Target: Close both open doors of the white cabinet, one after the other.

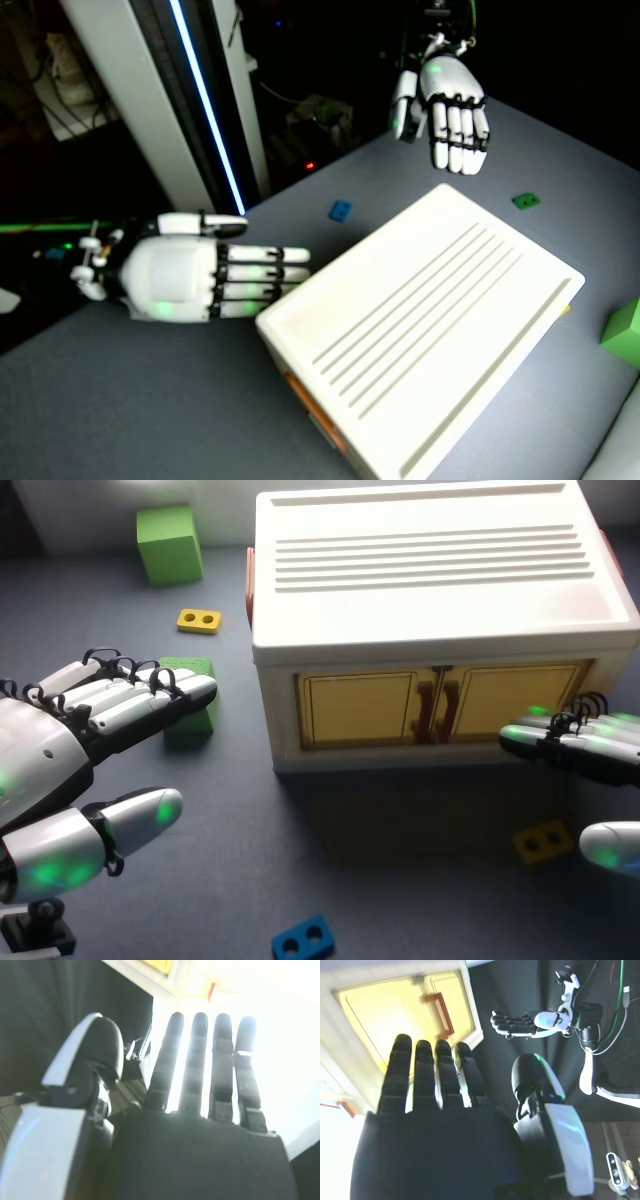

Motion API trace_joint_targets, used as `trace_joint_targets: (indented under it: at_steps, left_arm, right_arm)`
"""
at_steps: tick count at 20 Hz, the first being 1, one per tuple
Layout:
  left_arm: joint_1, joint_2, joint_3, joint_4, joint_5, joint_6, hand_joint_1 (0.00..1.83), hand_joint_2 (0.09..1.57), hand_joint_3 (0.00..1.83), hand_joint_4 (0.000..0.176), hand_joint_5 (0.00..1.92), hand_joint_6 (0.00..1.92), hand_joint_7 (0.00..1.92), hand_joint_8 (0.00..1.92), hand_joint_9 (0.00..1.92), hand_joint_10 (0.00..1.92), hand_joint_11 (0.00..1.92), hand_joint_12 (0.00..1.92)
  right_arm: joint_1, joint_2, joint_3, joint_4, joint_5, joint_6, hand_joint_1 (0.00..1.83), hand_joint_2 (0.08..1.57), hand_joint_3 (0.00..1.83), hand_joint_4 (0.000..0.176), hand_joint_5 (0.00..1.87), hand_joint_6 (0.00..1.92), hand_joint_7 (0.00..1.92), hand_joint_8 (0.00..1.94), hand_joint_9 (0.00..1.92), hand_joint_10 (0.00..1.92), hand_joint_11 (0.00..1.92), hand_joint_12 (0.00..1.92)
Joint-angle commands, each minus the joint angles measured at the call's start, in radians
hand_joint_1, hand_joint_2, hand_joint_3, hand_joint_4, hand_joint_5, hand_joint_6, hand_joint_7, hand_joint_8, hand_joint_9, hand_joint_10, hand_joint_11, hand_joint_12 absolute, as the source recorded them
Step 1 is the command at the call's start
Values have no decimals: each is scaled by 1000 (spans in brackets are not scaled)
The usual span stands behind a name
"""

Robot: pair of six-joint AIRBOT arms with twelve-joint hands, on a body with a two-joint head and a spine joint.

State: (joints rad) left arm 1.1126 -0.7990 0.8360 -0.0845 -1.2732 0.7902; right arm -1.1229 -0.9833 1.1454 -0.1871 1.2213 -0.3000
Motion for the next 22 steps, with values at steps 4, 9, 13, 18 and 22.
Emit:
trace_joint_targets:
  at_steps: [4,9,13,18,22]
  left_arm:
    - [4,8,-3,-3,-145,-1,0,1531,0,0,161,0,148,2,173,2,0,769]
    - [9,12,-3,-40,-216,15,72,1502,0,0,173,12,138,12,193,10,0,897]
    - [14,15,-2,-61,-282,18,165,1485,0,0,159,5,152,4,195,3,0,745]
    - [18,14,-1,-73,-343,20,16,1570,73,0,55,0,5,0,7,0,0,45]
    - [11,-14,27,-114,-376,16,151,1540,13,0,20,1,0,0,0,0,0,0]
  right_arm:
    - [-4,13,1,16,154,75,0,1475,0,0,51,1,9,0,0,0,49,11]
    - [-21,47,-3,25,301,177,0,1460,0,15,143,9,123,10,104,11,151,39]
    - [-21,83,-21,42,396,184,0,1461,0,0,171,8,161,8,145,8,152,18]
    - [-21,99,-14,118,498,141,0,1453,0,0,259,5,219,6,200,6,117,22]
    - [-21,92,23,242,532,98,31,1308,0,93,171,1,55,0,11,0,10,0]
